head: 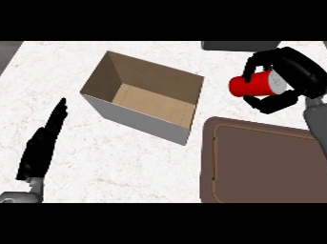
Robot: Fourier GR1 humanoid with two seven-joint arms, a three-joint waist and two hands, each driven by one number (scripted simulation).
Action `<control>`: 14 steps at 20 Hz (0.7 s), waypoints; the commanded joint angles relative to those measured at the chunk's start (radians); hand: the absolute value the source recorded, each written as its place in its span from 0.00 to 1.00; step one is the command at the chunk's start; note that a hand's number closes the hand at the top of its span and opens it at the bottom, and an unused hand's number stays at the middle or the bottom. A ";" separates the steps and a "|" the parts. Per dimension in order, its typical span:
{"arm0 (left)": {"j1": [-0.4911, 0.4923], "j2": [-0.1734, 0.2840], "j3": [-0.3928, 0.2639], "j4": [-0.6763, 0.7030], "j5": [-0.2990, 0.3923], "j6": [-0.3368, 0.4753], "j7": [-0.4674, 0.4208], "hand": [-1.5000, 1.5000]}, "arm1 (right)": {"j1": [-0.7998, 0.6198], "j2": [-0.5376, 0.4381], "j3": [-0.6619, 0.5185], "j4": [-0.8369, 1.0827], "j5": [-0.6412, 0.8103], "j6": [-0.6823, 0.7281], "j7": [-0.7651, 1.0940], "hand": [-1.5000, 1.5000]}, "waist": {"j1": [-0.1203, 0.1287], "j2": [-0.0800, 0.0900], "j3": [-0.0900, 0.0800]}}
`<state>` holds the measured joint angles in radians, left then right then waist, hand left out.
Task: Pick the can from the tray and place it in the cardboard box
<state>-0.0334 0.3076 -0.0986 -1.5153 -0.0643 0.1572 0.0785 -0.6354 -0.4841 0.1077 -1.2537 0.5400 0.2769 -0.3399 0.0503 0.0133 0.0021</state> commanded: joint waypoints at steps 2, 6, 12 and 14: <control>0.027 0.012 0.026 -0.019 0.010 -0.008 -0.003 0.50 | -0.113 0.073 -0.053 0.069 -0.145 0.099 -0.103 1.00 | -0.024 -0.011 -0.002; 0.041 -0.049 -0.013 0.002 -0.044 0.042 -0.018 0.50 | -0.260 0.135 -0.051 0.156 -0.142 0.121 -0.091 1.00 | -0.028 -0.010 -0.002; 0.013 -0.062 0.001 0.001 -0.064 0.038 0.017 0.50 | -0.342 0.272 -0.023 0.155 -0.107 0.085 0.059 1.00 | -0.038 -0.012 -0.002; 0.019 -0.035 0.034 -0.038 -0.052 0.016 0.031 0.50 | -0.356 0.263 -0.024 0.113 -0.109 0.140 0.120 1.00 | -0.043 -0.014 -0.002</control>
<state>-0.0032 0.2801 -0.0803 -1.5456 -0.1054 0.1690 0.0988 -0.9450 -0.2707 0.0736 -1.1261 0.4210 0.3991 -0.2999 0.0142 0.0005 -0.0003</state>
